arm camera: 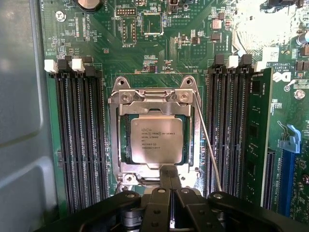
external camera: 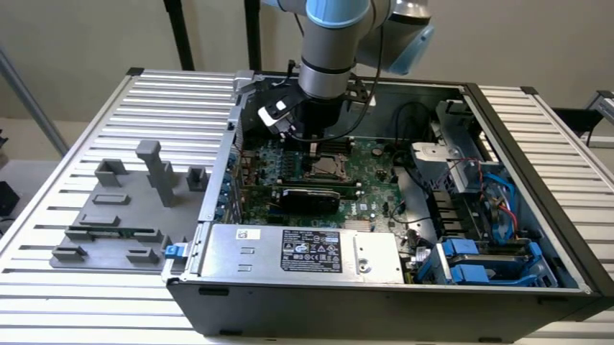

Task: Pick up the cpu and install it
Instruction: 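Close the cpu cover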

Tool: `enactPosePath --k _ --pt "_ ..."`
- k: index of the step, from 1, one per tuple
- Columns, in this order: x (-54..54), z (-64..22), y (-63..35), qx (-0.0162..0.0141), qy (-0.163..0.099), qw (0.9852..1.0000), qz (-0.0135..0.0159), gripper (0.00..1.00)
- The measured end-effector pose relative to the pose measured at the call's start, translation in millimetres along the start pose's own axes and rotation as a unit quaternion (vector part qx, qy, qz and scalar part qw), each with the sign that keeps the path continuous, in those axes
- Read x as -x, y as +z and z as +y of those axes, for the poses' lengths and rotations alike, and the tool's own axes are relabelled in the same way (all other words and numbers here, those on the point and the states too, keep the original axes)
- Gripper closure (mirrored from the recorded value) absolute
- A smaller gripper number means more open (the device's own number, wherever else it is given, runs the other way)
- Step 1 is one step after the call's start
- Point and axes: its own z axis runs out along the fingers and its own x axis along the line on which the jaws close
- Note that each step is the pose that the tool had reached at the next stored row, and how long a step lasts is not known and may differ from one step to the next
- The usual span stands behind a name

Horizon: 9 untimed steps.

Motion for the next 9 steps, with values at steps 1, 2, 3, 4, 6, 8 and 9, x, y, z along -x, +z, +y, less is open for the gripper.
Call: enactPosePath --k 1,2,3,4,6,8,9 --pt "-0.1 0.0 -0.8 -0.0002 0.000 1.0000 0.0004 0.89" --pt "-0.3 0.0 -1.9 -0.0004 0.000 1.0000 0.0010 0.89" --pt "-0.3 -0.1 -3.4 -0.0006 0.000 1.0000 0.0011 0.89" --pt "-0.2 -0.4 -5.4 -0.0013 0.000 1.0000 0.0006 0.89" --pt "-0.1 -0.7 -8.7 -0.0019 0.000 1.0000 0.0005 0.89" --pt "0.0 -1.0 -11.0 -0.0024 0.000 1.0000 0.0003 0.89" --pt "0.0 -1.2 -11.8 -0.0026 0.000 1.0000 0.0003 0.89"
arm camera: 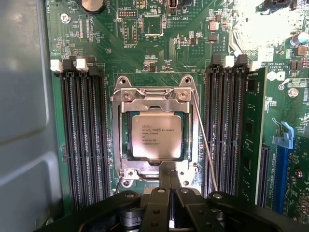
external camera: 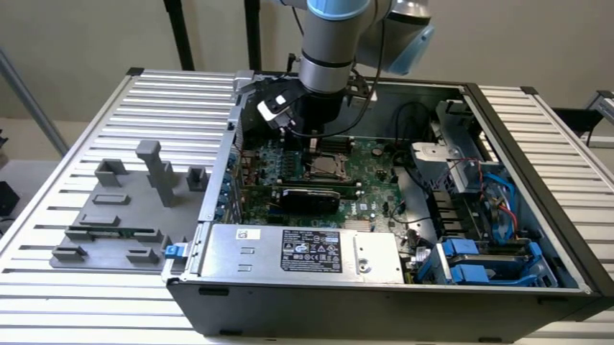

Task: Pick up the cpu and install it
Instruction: 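Close the cpu cover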

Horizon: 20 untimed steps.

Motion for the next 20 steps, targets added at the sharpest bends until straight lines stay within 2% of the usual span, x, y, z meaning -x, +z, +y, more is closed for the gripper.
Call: enactPosePath --k 5,7,10,15,17,20 --pt "0.1 -1.5 -8.4 -0.0007 0.000 1.0000 0.0008 0.89" --pt "0.0 -1.5 -8.8 -0.0020 0.000 1.0000 0.0017 0.89" --pt "0.1 -1.5 -8.5 -0.0068 -0.001 1.0000 0.0033 0.89" --pt "0.0 1.1 -8.5 -0.0083 -0.001 1.0000 0.0033 0.89" --pt "-0.2 6.2 -8.9 -0.0125 -0.001 0.9999 0.0033 0.89" --pt "-0.2 9.4 -8.8 -0.0219 -0.002 0.9998 0.0026 0.89"
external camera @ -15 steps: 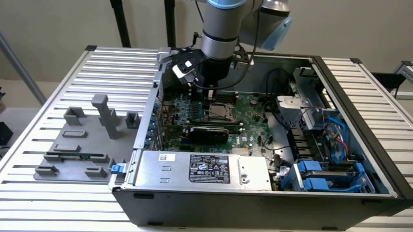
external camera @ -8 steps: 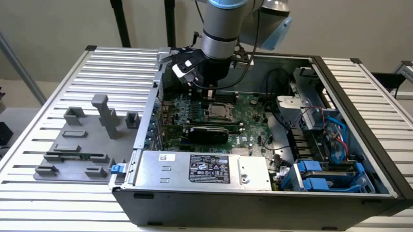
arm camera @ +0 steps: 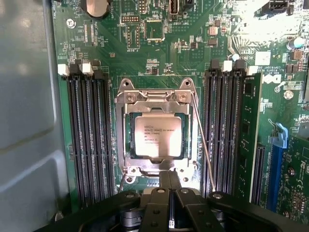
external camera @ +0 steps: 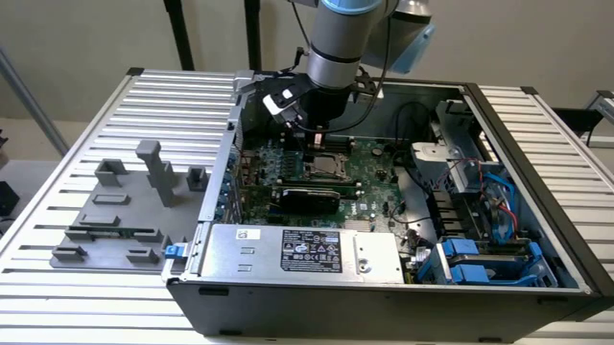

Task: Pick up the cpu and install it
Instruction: 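Close the cpu cover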

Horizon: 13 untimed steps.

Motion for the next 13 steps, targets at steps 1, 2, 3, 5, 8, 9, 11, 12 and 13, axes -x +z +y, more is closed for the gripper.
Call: enactPosePath --k 1,2,3,5,8,9,11,12,13 --pt "0.0 0.1 0.4 -0.0030 -0.002 1.0000 -0.0003 0.89" --pt "0.0 0.2 0.7 -0.0059 -0.004 1.0000 -0.0006 0.89" --pt "0.0 0.4 1.4 -0.0081 -0.006 0.9999 -0.0010 0.89" --pt "0.0 1.5 2.7 -0.0110 -0.011 0.9999 -0.0017 0.89" --pt "-0.1 2.8 5.1 -0.0143 -0.014 0.9998 -0.0022 0.89" --pt "-0.1 3.1 6.1 -0.0149 -0.014 0.9998 -0.0022 0.89" --pt "-0.4 3.4 7.9 -0.0153 -0.014 0.9998 -0.0017 0.89" --pt "-0.5 3.5 9.1 -0.0155 -0.014 0.9998 -0.0015 0.89" --pt "-0.6 3.7 10.4 -0.0157 -0.014 0.9998 -0.0013 0.89"
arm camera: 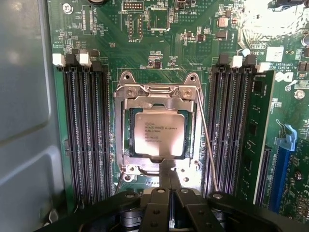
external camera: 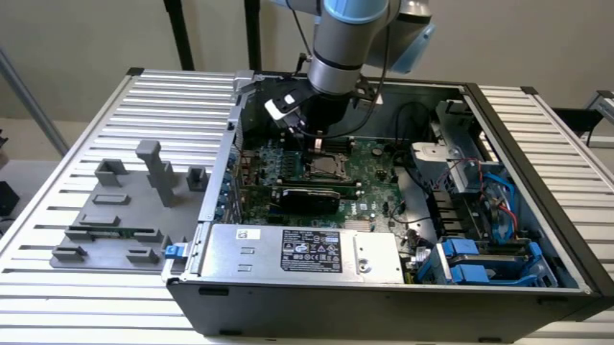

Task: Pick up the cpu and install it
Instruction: 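Close the cpu cover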

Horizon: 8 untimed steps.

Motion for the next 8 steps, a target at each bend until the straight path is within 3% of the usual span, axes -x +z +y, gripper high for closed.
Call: enactPosePath --k 8 --pt "-0.1 1.1 6.6 -0.0020 0.000 1.0000 -0.0001 0.89"
